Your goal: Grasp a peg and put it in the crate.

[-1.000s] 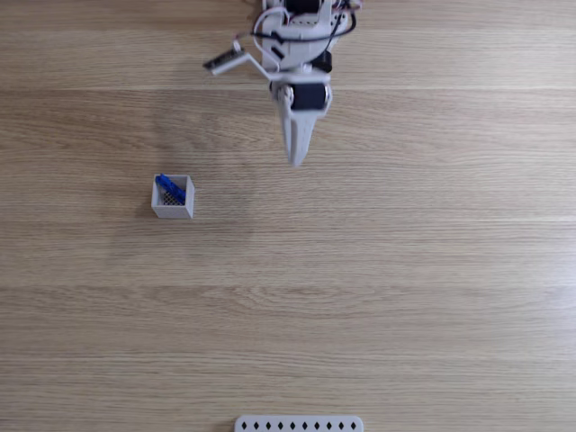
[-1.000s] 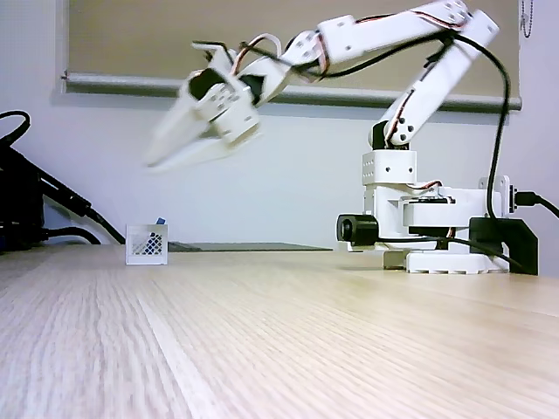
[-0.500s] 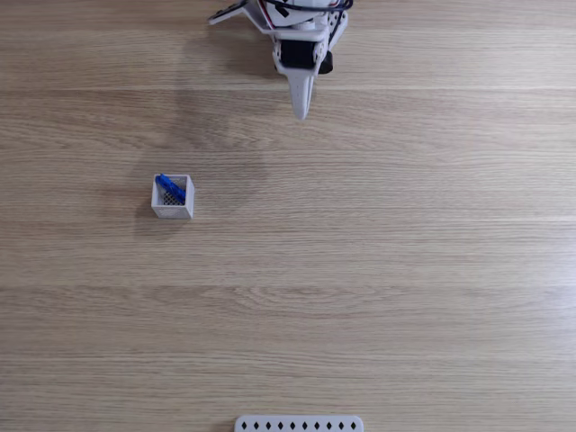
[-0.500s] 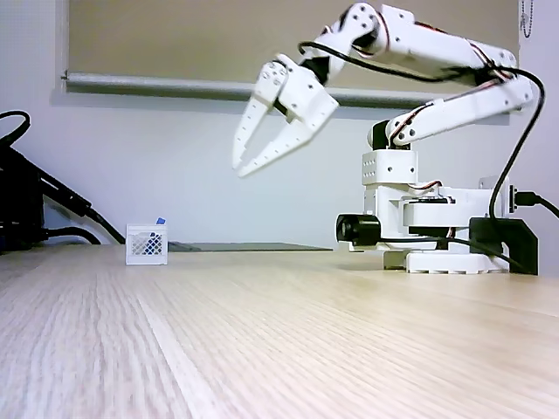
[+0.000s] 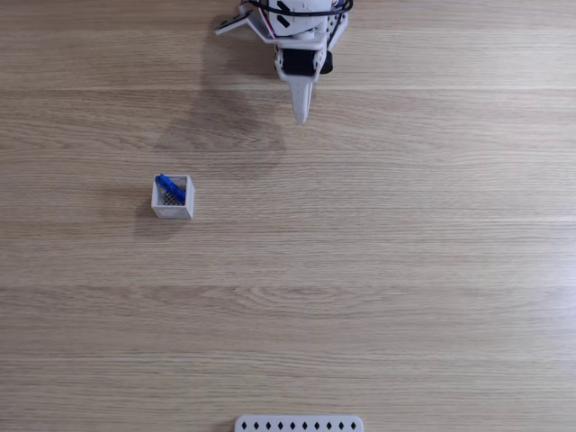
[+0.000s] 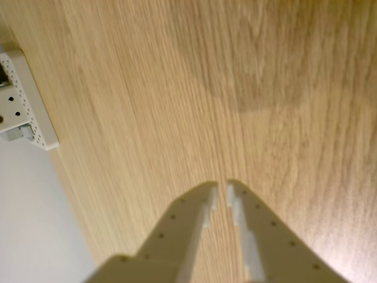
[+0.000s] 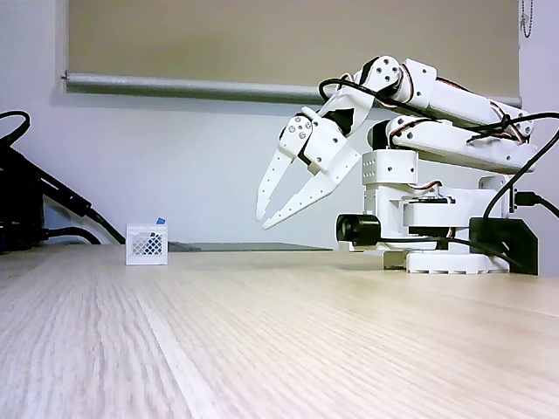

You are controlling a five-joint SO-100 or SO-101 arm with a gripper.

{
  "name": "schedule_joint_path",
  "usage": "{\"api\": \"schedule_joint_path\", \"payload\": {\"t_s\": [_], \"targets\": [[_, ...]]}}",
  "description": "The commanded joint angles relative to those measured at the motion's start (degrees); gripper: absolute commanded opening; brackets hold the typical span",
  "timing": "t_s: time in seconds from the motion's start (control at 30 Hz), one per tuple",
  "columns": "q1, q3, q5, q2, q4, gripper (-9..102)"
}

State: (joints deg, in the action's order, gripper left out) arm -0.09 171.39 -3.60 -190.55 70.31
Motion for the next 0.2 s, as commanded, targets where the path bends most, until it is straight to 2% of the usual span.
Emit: {"api": "schedule_joint_path", "payload": {"t_s": [0.0, 0.17], "targets": [[0.6, -1.3, 0.1, -0.7, -0.6, -1], [0.4, -1.3, 0.7, -0.7, -0.6, -1]]}}
